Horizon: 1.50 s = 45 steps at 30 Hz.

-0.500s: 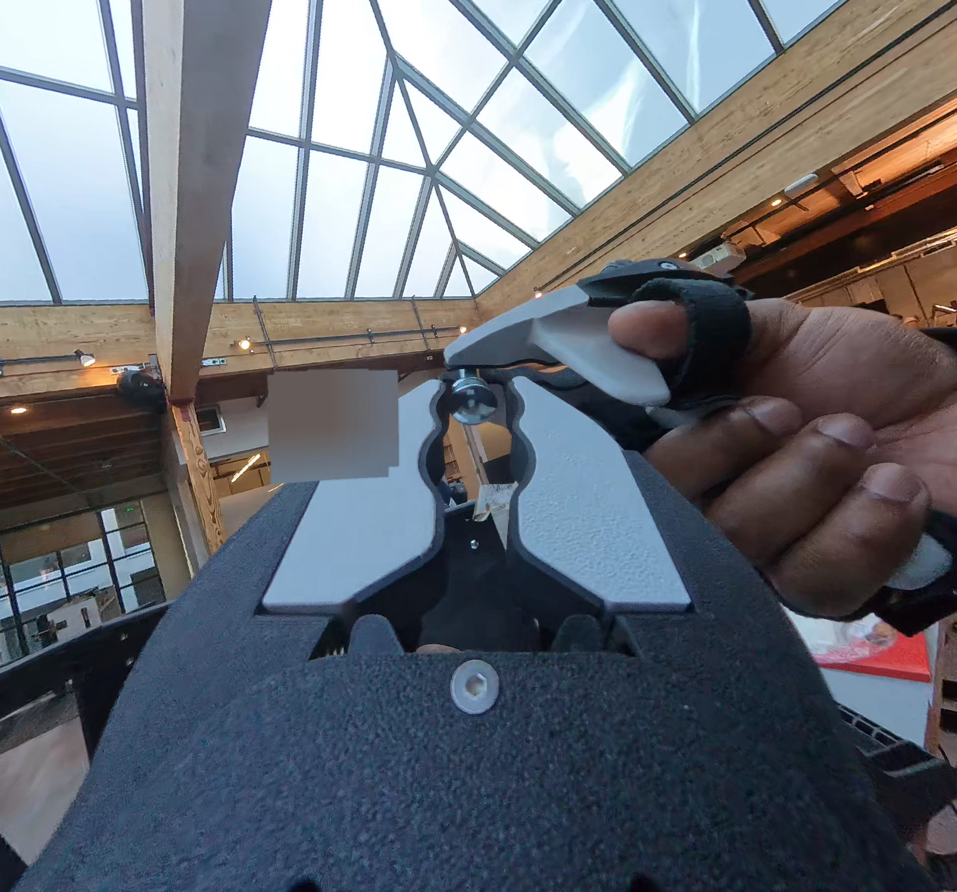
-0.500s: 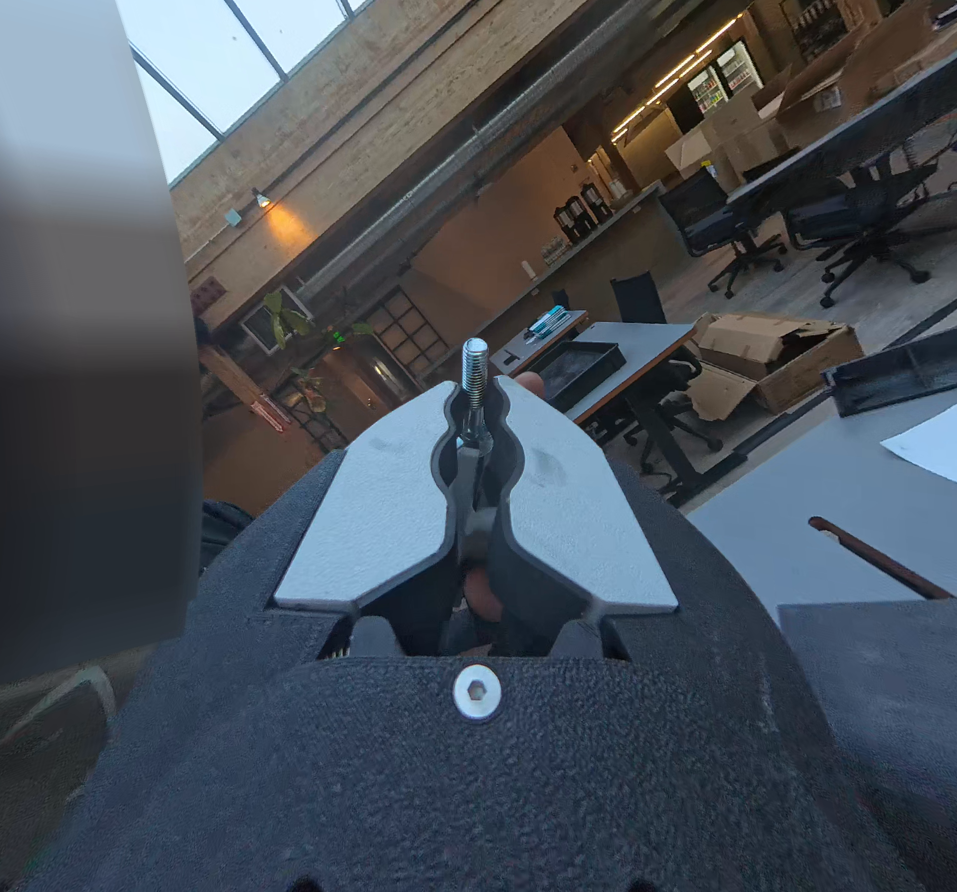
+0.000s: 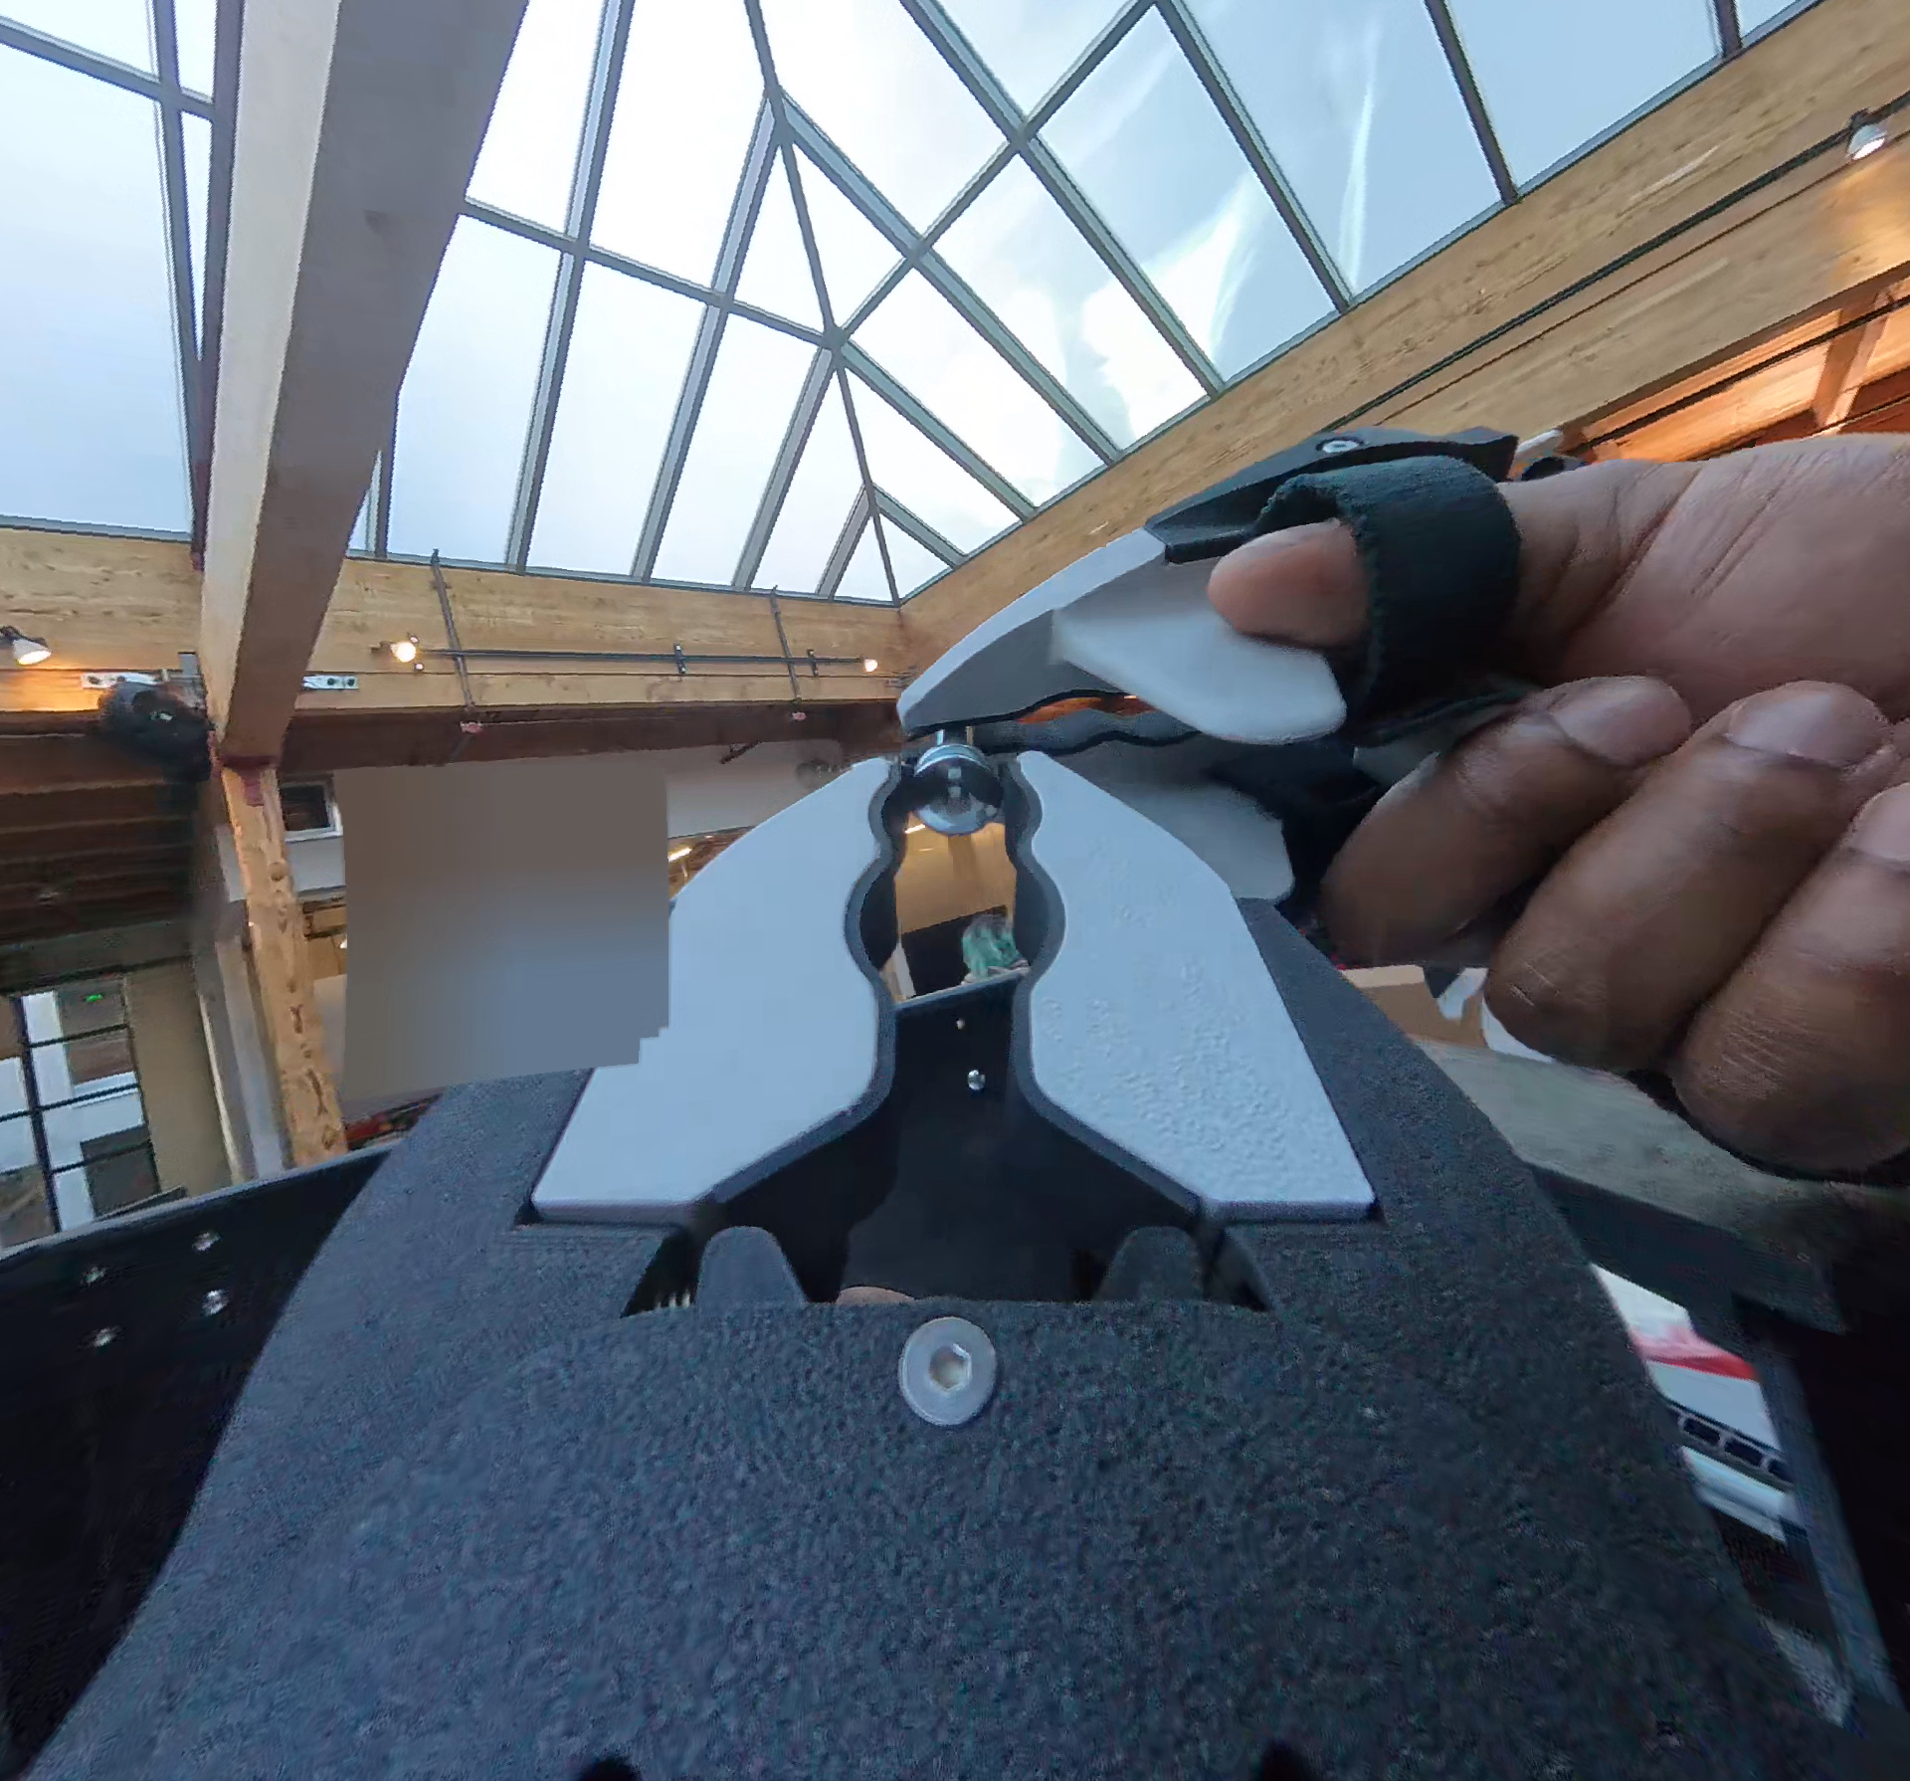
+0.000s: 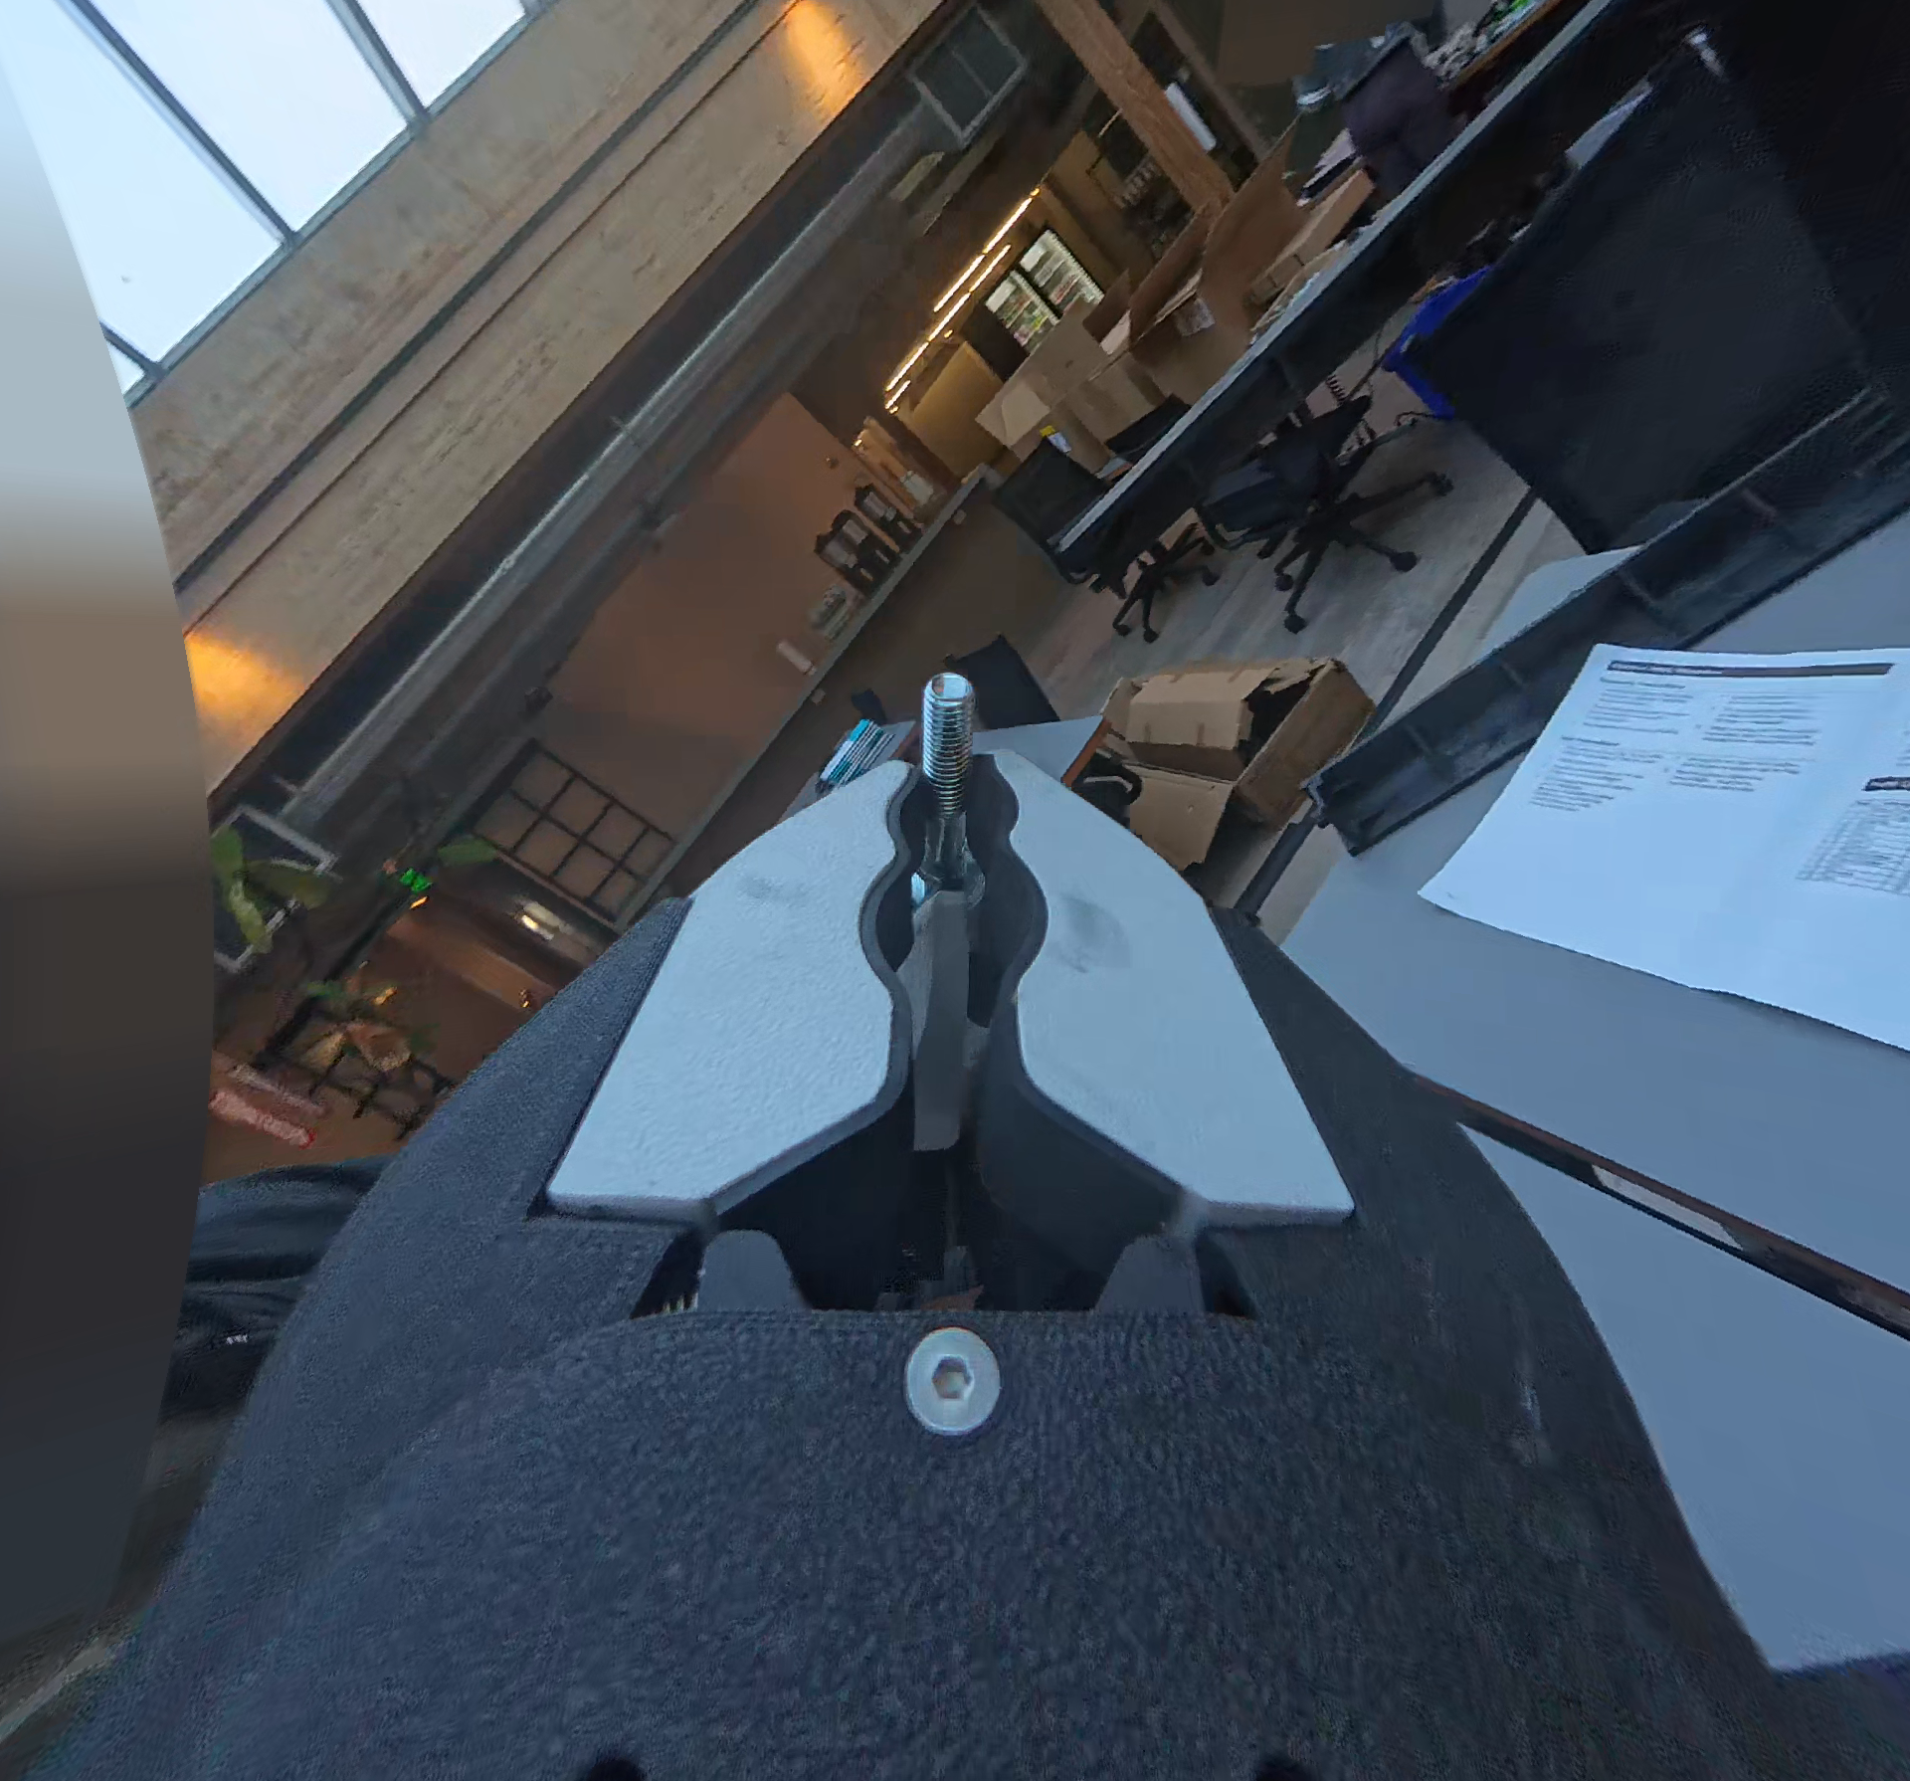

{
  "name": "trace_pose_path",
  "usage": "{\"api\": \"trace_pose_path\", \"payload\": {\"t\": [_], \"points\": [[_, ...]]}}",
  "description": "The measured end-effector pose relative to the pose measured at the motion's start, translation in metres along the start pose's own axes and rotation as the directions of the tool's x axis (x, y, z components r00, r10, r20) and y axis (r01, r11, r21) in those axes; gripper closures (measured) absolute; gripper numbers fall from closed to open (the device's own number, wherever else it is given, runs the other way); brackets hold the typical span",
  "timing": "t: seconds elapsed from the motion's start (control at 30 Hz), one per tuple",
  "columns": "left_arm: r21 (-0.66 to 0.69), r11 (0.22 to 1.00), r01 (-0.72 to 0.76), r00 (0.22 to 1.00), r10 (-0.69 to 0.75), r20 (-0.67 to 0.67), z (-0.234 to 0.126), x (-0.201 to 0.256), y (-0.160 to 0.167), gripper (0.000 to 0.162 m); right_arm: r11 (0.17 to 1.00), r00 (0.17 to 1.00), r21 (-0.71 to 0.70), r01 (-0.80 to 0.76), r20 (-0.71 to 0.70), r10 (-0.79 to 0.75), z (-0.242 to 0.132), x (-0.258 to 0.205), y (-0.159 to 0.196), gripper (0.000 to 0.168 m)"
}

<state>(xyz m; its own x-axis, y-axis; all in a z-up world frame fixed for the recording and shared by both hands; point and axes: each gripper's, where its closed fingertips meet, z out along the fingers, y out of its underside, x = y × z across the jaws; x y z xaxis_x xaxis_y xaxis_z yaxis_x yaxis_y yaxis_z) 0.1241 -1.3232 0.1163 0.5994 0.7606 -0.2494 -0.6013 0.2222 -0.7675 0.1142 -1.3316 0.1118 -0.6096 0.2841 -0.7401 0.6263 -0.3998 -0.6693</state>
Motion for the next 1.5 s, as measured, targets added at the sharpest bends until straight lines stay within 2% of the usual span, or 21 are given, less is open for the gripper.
{"api": "trace_pose_path", "payload": {"t": [0.37,0.57,0.7,0.9,1.1,1.2,1.4,1.5], "points": [[0.051,0.993,0.105,0.989,-0.099,-0.108,-0.015,-0.061,0.028,0.145,0.989,0.975,0.14,-0.052,-0.206,0.081,0.062,0.027,0.0,0.158],[0.06,0.992,0.112,0.987,-0.104,-0.122,-0.024,-0.077,0.031,0.145,0.986,0.966,0.162,-0.04,-0.245,0.079,0.079,0.03,0.005,0.158],[0.052,0.983,0.173,0.975,-0.164,-0.151,-0.028,-0.08,0.032,0.146,0.986,0.96,0.167,-0.017,-0.272,0.062,0.082,0.032,0.008,0.158],[0.017,0.968,0.25,0.954,-0.243,-0.174,-0.024,-0.068,0.038,0.146,0.985,0.938,0.164,0.055,-0.347,0.005,0.069,0.042,0.006,0.155],[-0.015,0.931,0.364,0.915,-0.361,-0.178,-0.011,-0.05,0.051,0.147,0.98,0.887,0.097,0.176,-0.447,-0.115,0.037,0.061,-0.008,0.146],[-0.044,0.898,0.437,0.884,-0.438,-0.161,0.0,-0.043,0.065,0.147,0.98,0.893,0.121,0.16,-0.441,-0.091,0.017,0.065,-0.02,0.145],[-0.108,0.83,0.547,0.823,-0.557,-0.108,0.025,-0.032,0.115,0.147,0.989,0.944,0.129,0.067,-0.329,-0.022,-0.009,0.055,-0.041,0.147],[-0.161,0.817,0.554,0.814,-0.572,-0.101,0.036,-0.02,0.156,0.146,0.985,0.924,0.106,0.134,-0.374,-0.085,-0.034,0.067,-0.055,0.148]]}}
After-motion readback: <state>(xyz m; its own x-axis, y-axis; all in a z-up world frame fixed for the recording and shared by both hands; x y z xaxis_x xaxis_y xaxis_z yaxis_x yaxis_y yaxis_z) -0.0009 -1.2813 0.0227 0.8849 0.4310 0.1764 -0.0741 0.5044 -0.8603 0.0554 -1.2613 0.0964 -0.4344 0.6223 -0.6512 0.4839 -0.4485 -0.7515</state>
